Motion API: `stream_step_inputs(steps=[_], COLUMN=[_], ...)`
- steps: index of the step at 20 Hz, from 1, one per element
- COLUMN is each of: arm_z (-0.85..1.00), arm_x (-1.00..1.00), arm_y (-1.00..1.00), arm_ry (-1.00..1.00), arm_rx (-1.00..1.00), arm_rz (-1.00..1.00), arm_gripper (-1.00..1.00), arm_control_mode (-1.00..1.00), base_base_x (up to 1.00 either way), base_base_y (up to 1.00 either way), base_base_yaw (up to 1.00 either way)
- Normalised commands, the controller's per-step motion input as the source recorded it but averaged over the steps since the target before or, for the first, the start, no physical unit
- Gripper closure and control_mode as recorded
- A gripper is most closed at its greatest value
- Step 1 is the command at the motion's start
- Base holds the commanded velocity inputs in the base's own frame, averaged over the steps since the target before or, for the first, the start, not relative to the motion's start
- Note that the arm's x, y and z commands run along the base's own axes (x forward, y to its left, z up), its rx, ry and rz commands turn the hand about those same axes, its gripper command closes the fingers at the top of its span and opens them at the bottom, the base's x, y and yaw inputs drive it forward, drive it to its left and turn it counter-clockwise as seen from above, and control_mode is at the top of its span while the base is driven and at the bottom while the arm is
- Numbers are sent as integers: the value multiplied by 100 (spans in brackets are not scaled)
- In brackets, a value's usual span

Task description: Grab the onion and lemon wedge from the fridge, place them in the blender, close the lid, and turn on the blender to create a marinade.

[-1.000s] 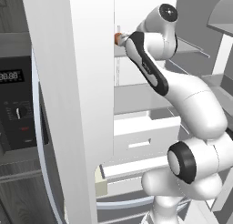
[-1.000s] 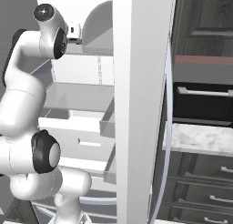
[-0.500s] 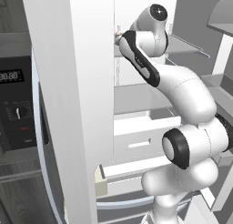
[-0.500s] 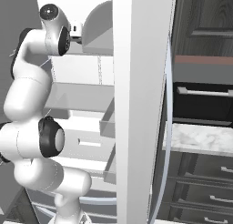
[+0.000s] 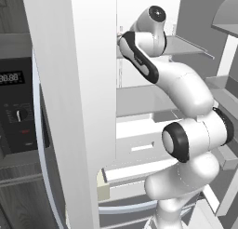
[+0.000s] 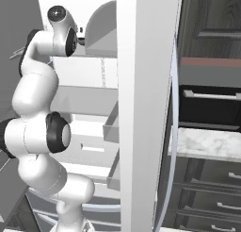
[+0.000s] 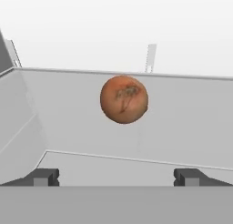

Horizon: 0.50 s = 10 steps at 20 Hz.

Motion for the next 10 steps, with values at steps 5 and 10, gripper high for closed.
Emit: stream_step_inputs(steps=[5,10], arm_z=[-4,-3], arm_x=[31,33], arm_y=[0,1], arm_ry=[0,1], arm_rx=[0,0], arm_rz=[0,0], arm_gripper=[-100,-100], arm_control_mode=[-100,-100], base_base_x=[0,0], base_base_y=[0,0], base_base_yaw=[0,0])
